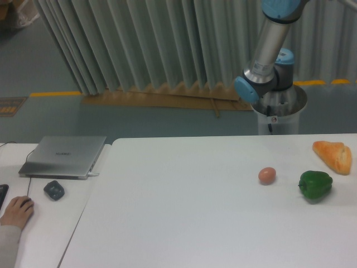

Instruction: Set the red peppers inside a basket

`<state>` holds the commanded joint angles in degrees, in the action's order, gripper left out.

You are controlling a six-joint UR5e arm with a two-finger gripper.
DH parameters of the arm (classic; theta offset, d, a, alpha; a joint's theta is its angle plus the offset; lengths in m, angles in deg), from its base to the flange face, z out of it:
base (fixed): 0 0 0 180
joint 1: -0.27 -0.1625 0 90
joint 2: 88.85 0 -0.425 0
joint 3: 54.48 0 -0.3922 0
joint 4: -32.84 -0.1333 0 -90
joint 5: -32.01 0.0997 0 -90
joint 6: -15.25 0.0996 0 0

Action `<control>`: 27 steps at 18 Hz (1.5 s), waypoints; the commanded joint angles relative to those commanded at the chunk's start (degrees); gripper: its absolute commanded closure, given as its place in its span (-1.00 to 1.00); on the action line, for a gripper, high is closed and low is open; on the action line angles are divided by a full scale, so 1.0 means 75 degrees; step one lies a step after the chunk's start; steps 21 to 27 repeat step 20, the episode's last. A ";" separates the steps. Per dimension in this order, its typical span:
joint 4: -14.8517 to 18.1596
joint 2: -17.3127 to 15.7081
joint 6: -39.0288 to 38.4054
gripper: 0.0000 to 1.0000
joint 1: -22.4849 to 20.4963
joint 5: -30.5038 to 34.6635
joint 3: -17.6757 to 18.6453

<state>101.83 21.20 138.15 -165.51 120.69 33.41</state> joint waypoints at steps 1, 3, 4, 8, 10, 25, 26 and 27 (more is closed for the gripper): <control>0.0000 0.0000 -0.0259 -1.00 0.0083 0.0011 0.0000; 0.0024 -0.0059 -0.0868 -1.00 0.0305 0.0023 -0.0023; 0.0035 -0.0105 -0.1010 -1.00 0.0364 0.0034 -0.0023; 0.0059 -0.0199 -0.1093 -1.00 0.0645 0.0035 0.0035; 0.0059 -0.0269 -0.1257 -1.00 0.0880 0.0023 0.0210; 0.0457 -0.0996 -0.1433 -1.00 0.1068 -0.0036 0.1172; 0.0457 -0.0996 -0.1433 -1.00 0.1068 -0.0036 0.1172; 0.0457 -0.0996 -0.1433 -1.00 0.1068 -0.0036 0.1172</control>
